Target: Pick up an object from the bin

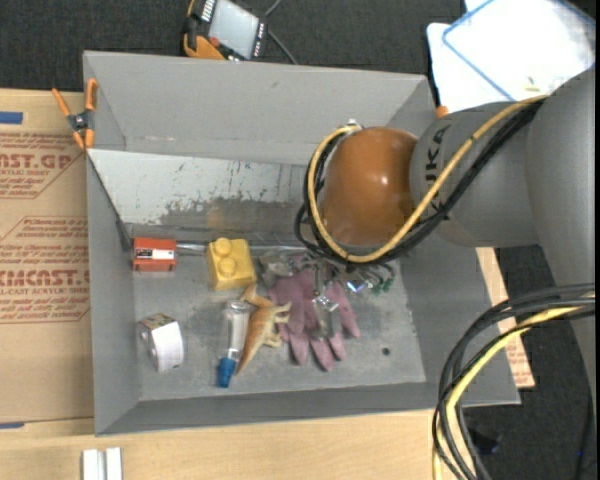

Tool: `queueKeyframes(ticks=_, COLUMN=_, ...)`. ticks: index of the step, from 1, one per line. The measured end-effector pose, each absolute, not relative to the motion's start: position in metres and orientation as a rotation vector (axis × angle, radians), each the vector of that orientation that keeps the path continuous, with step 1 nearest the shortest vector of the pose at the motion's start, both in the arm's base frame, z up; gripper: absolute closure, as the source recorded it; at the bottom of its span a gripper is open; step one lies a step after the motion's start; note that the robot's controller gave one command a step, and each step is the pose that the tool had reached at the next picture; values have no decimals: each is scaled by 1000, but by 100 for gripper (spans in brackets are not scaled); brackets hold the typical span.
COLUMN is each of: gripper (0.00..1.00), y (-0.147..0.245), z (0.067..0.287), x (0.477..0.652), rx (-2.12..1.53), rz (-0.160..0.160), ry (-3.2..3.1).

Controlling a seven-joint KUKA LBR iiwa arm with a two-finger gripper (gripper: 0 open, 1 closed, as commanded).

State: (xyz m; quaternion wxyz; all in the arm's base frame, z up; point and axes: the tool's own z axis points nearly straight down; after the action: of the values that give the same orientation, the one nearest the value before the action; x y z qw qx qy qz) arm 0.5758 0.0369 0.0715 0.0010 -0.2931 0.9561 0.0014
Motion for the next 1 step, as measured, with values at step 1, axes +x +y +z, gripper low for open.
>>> queueKeyframes(ticks=1, gripper=0, y=50, z=70, x=589, rx=-1349, rz=1, ry=2832)
